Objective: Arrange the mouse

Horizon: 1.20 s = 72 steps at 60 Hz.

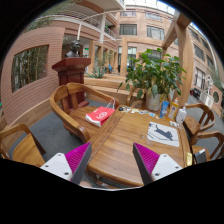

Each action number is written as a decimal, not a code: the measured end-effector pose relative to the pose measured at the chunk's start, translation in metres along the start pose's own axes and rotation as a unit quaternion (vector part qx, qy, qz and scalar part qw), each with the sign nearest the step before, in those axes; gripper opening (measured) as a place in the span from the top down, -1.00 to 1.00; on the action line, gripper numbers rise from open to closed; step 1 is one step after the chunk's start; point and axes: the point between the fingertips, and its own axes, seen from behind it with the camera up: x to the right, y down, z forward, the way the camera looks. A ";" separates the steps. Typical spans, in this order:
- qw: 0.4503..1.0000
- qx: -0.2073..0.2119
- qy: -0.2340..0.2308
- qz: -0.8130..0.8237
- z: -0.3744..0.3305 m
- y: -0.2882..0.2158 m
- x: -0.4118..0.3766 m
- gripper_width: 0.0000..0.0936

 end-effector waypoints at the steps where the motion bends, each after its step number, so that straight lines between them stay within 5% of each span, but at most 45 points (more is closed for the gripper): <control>1: 1.000 -0.003 0.001 0.003 0.000 0.002 0.001 -0.82; 17: 0.996 -0.057 0.043 0.047 0.021 0.092 0.101 -0.81; 33: 0.980 -0.091 0.139 0.111 0.025 0.183 0.262 -0.81; 51: 0.962 -0.069 0.229 0.133 0.049 0.202 0.422 -0.83; 72: 0.955 -0.085 0.236 0.155 0.108 0.220 0.501 -0.61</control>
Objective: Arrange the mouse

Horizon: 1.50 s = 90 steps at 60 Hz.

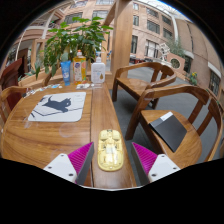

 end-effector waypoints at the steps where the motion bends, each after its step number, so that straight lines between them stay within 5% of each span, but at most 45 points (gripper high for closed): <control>1: 1.000 0.001 -0.004 0.003 0.002 -0.001 -0.002 -0.57; 10: 0.999 0.006 -0.018 0.027 0.013 -0.007 -0.007 -0.03; 25: 1.000 0.011 -0.003 0.025 0.014 -0.009 -0.008 0.23; 36: 0.999 0.014 0.011 0.032 0.008 -0.015 -0.004 0.23; 44: 0.996 0.068 0.034 0.036 -0.011 -0.076 0.008 0.23; 53: 0.985 0.165 0.038 0.043 -0.040 -0.200 0.000 0.23; 62: 0.976 0.217 -0.006 0.033 -0.043 -0.286 -0.067 0.24; 69: 0.981 0.188 -0.054 0.019 -0.005 -0.294 -0.135 0.24; 90: 0.995 0.021 -0.087 -0.035 0.124 -0.145 -0.246 0.18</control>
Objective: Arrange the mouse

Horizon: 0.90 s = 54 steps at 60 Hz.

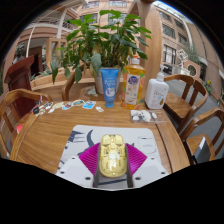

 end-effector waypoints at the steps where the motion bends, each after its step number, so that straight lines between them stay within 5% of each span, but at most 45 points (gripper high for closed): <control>1: 1.000 -0.002 0.001 0.002 0.002 0.003 0.000 0.18; 11: 1.000 -0.025 0.003 0.015 0.008 0.018 0.002 -0.09; 19: 1.000 -0.003 0.007 0.013 -0.021 0.003 0.004 -0.86; 54: 0.994 0.097 0.045 -0.013 -0.272 -0.057 -0.016 -0.83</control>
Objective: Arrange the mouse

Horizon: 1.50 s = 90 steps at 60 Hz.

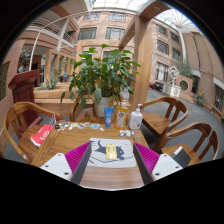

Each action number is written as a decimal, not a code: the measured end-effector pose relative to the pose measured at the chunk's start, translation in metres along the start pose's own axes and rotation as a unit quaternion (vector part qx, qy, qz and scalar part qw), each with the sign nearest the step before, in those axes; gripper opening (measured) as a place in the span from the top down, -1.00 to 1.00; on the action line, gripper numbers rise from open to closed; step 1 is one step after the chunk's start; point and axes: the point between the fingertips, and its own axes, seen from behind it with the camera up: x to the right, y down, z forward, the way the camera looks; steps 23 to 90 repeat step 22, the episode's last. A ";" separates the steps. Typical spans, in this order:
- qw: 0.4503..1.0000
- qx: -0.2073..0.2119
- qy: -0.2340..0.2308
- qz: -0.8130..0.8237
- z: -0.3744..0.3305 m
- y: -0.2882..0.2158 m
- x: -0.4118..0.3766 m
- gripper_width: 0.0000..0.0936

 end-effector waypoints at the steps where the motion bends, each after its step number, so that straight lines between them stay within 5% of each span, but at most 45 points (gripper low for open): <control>1: 1.000 0.000 0.000 0.000 -0.004 0.000 -0.001 -0.83; 22: 1.000 -0.007 -0.009 -0.003 -0.061 0.021 -0.016 -0.83; 90: 1.000 -0.007 -0.009 -0.003 -0.061 0.021 -0.016 -0.83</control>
